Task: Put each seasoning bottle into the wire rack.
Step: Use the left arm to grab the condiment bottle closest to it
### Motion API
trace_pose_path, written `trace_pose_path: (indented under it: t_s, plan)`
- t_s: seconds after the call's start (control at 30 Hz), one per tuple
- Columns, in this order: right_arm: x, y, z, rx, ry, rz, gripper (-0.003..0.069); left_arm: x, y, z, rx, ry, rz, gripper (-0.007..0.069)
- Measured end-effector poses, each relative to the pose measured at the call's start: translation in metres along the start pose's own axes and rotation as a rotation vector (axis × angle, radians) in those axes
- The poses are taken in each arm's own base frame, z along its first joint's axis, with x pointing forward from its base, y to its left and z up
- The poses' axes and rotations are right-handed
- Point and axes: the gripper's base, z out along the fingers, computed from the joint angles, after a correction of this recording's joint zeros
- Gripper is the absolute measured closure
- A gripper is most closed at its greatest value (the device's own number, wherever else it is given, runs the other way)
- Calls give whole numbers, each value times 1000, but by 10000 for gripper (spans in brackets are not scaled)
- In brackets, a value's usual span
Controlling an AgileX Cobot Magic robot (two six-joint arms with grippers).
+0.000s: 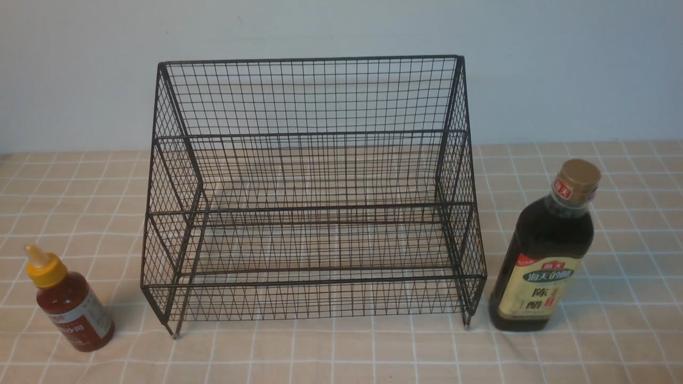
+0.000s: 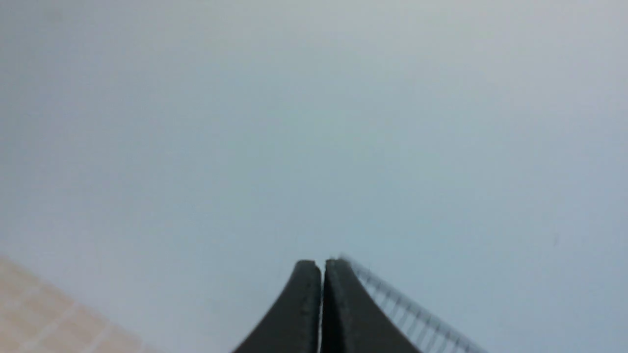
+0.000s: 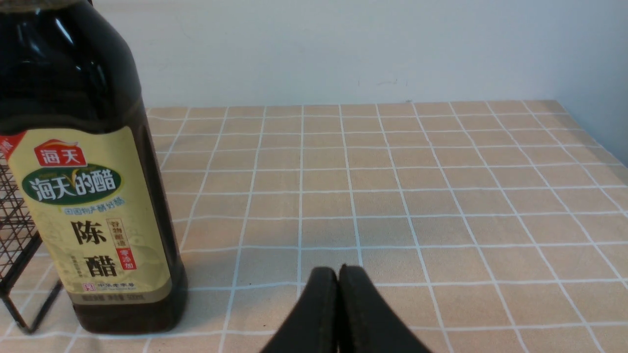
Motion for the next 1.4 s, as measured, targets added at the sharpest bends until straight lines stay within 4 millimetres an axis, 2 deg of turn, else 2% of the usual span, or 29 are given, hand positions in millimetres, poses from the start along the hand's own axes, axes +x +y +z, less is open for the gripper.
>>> trace_pose_path:
  t_s: [0.1,0.2,0.23,0.27,0.37,0.4,0.43,0.47,0.5,0.53,0.57,0.7,0.77,0.8,0.97,1.07,1.17,1.2,1.3,1.4]
  plan:
    - [0,0,0,0,0,1,673,-20,-12,3,39,-85,-4,631]
    - [0,0,0,0,0,1,673,-57,-46,12,121,-80,74,631]
    - [0,0,0,0,0,1,673,-61,-50,14,126,-65,90,631]
    - [0,0,0,0,0,1,673,-77,-69,24,143,15,167,631]
    - [0,0,0,0,0,1,673,-83,-87,47,122,254,251,631]
    - [0,0,0,0,0,1,673,-80,-93,59,100,428,281,631]
    - [0,0,0,0,0,1,673,-79,-95,63,91,482,286,631]
    - [0,0,0,0,0,1,673,-77,-100,75,70,639,310,631]
    - [0,0,0,0,0,1,673,-65,-100,87,26,849,325,631]
    - [0,0,0,0,0,1,673,-63,-101,93,12,923,331,631]
    - [0,0,0,-1,-2,2,673,-54,-98,101,-23,1060,344,631]
    - [-6,3,0,-37,-77,95,673,-31,-88,131,-136,1412,390,631]
    - [-12,4,-1,-60,-139,164,673,-26,-84,142,-178,1492,423,631]
    - [-19,5,-2,-88,-215,254,673,-22,-80,155,-212,1538,457,631]
    - [-34,4,-7,-142,-376,494,673,-21,-73,196,-294,1532,592,627]
    - [-37,3,-8,-149,-414,527,673,-17,-66,215,-332,1538,597,627]
    - [-38,3,-8,-151,-421,533,673,-6,-48,230,-392,1575,557,627]
    - [-38,3,-8,-151,-421,533,673,-5,-47,231,-393,1578,556,627]
    - [-37,3,-8,-162,-404,585,673,5,-27,240,-454,1620,482,627]
    - [-38,6,-9,-182,-297,619,673,9,-15,243,-489,1638,451,627]
